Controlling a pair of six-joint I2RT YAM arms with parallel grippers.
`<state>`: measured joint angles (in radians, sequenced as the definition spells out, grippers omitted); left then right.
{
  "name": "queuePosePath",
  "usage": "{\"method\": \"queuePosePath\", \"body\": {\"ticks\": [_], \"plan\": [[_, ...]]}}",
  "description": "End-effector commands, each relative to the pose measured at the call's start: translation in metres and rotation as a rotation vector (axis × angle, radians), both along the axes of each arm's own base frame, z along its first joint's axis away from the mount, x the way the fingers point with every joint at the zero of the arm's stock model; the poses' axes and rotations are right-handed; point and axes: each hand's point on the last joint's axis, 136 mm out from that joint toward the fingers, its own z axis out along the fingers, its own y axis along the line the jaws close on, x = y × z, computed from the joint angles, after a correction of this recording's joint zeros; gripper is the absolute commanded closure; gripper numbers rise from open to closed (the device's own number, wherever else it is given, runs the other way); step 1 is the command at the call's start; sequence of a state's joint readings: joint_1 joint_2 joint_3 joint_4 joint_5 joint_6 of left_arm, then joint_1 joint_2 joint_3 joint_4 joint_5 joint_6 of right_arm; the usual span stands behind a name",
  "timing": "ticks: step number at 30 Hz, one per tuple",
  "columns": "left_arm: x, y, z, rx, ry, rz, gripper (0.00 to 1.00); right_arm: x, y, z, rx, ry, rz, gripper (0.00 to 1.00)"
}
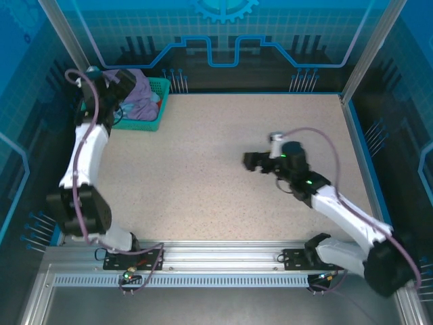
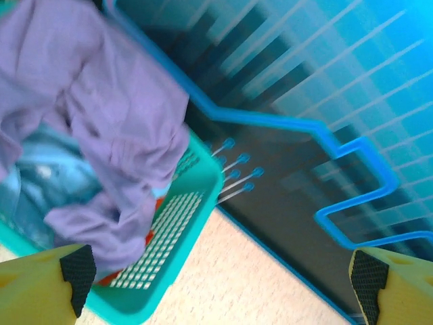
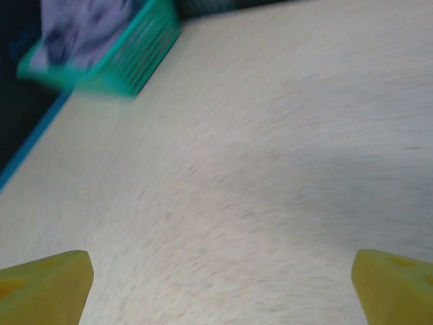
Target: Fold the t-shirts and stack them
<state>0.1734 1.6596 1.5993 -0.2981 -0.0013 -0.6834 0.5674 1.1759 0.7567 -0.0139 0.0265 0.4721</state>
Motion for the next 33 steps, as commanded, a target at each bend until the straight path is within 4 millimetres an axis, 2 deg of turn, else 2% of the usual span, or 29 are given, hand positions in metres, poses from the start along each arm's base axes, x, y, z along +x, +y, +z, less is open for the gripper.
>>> {"method": "queuePosePath", "body": {"ticks": [1, 4, 10, 13, 15, 16, 17, 19, 24, 27, 29, 33], "plan": [[0.002, -0.012, -0.101, -0.091, 0.438, -0.027, 0.01, -0.006, 0.034, -0.035, -0.194, 0.07, 0.106, 0.0], [0.027, -0.011, -0.133, 0.022, 0.575, -0.039, 0.01, -0.009, 0.064, -0.044, -0.202, 0.088, 0.2, 0.0], [0.062, 0.011, -0.167, 0.165, 0.644, -0.021, 0.04, -0.01, 0.077, -0.054, -0.17, 0.1, 0.236, 0.01], [0.069, 0.014, -0.178, 0.158, 0.638, -0.029, 0.15, -0.007, 0.078, -0.057, -0.17, 0.109, 0.233, 0.01], [0.073, 0.012, -0.184, 0.155, 0.633, -0.046, 0.27, -0.008, 0.079, -0.058, -0.161, 0.111, 0.236, 0.01], [0.075, 0.012, -0.183, 0.159, 0.629, -0.045, 0.37, -0.008, 0.079, -0.058, -0.157, 0.11, 0.239, 0.01], [0.075, 0.014, -0.183, 0.167, 0.627, -0.041, 0.42, -0.008, 0.079, -0.059, -0.155, 0.11, 0.24, 0.01], [0.077, 0.013, -0.179, 0.171, 0.612, -0.05, 0.43, -0.008, 0.079, -0.059, -0.155, 0.111, 0.24, 0.01], [0.082, 0.009, -0.17, 0.163, 0.579, -0.066, 0.72, -0.008, 0.079, -0.06, -0.154, 0.114, 0.241, 0.01], [0.083, 0.009, -0.168, 0.167, 0.57, -0.07, 0.81, -0.008, 0.079, -0.061, -0.154, 0.119, 0.24, 0.01], [0.084, 0.009, -0.168, 0.171, 0.569, -0.071, 0.98, -0.008, 0.079, -0.062, -0.154, 0.121, 0.24, 0.01], [0.086, 0.008, -0.159, 0.178, 0.541, -0.071, 1.0, -0.007, 0.078, -0.062, -0.152, 0.122, 0.235, 0.01]]}}
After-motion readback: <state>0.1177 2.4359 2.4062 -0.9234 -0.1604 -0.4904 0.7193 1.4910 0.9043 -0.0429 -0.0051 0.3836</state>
